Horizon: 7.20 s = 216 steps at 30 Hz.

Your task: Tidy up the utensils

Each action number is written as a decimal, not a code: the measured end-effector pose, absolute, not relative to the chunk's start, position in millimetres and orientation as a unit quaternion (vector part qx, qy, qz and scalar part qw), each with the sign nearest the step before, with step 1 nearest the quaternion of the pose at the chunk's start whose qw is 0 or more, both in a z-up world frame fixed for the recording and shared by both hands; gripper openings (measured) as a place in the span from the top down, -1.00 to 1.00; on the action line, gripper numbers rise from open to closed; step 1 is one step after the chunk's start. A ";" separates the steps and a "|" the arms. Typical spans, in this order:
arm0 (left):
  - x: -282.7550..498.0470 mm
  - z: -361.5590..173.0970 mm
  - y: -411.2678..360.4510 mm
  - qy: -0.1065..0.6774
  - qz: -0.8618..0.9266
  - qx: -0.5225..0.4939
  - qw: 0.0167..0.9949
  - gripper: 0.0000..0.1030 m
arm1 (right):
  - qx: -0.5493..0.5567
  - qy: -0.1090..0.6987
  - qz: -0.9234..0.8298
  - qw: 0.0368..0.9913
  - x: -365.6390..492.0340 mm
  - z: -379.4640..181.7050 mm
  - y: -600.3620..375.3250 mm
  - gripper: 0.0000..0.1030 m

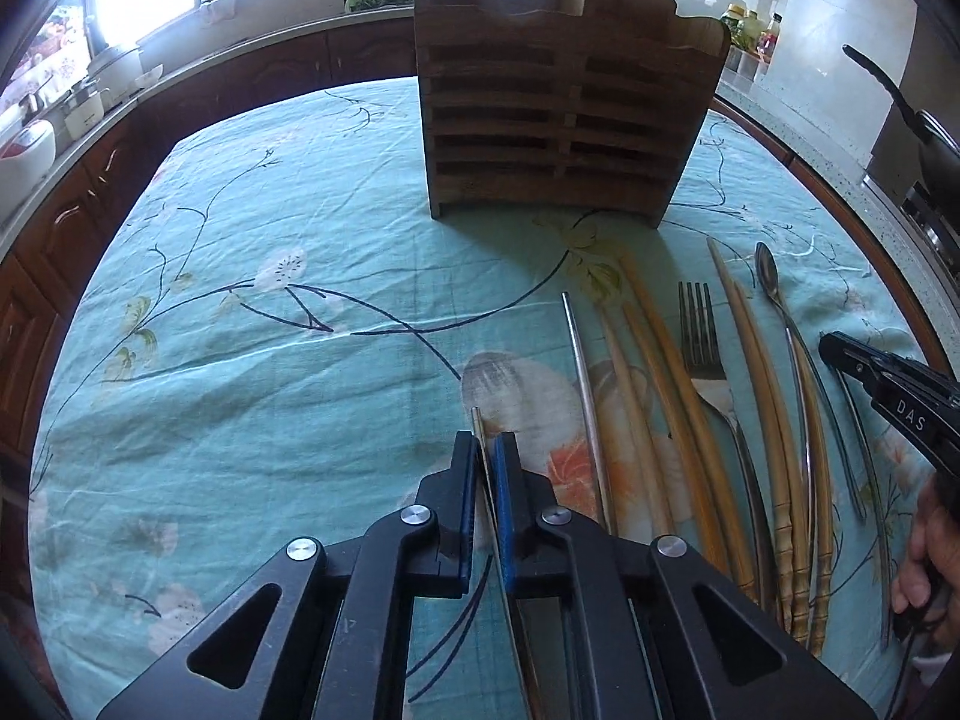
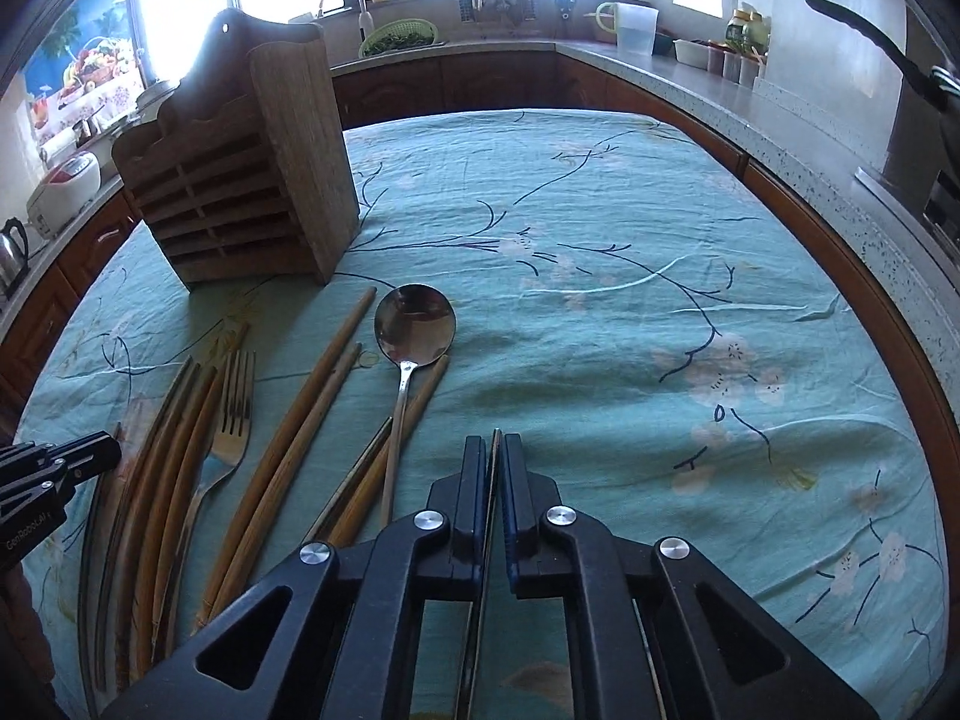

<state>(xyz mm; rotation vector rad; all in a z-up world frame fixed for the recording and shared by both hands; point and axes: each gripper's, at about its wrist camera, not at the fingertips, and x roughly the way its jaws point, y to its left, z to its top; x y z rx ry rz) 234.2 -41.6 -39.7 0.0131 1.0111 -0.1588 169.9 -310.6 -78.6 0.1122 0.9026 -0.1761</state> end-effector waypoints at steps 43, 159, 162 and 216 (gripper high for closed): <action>179.0 149.1 40.4 0.239 -0.159 -0.101 0.953 0.96 | 0.107 0.167 0.022 0.980 164.3 153.3 -271.2 0.93; 268.7 -34.1 -49.4 0.486 -0.120 -0.031 0.865 0.04 | 0.072 0.421 -0.035 0.904 191.5 -61.2 -297.1 0.14; 279.4 -42.0 -56.2 0.497 -0.126 -0.028 0.858 0.10 | 0.055 0.440 -0.038 0.895 204.8 -70.2 -298.1 0.20; 167.1 103.3 47.9 0.324 -0.190 -0.128 0.918 0.95 | 0.154 0.233 0.031 0.960 135.4 80.2 -293.9 0.97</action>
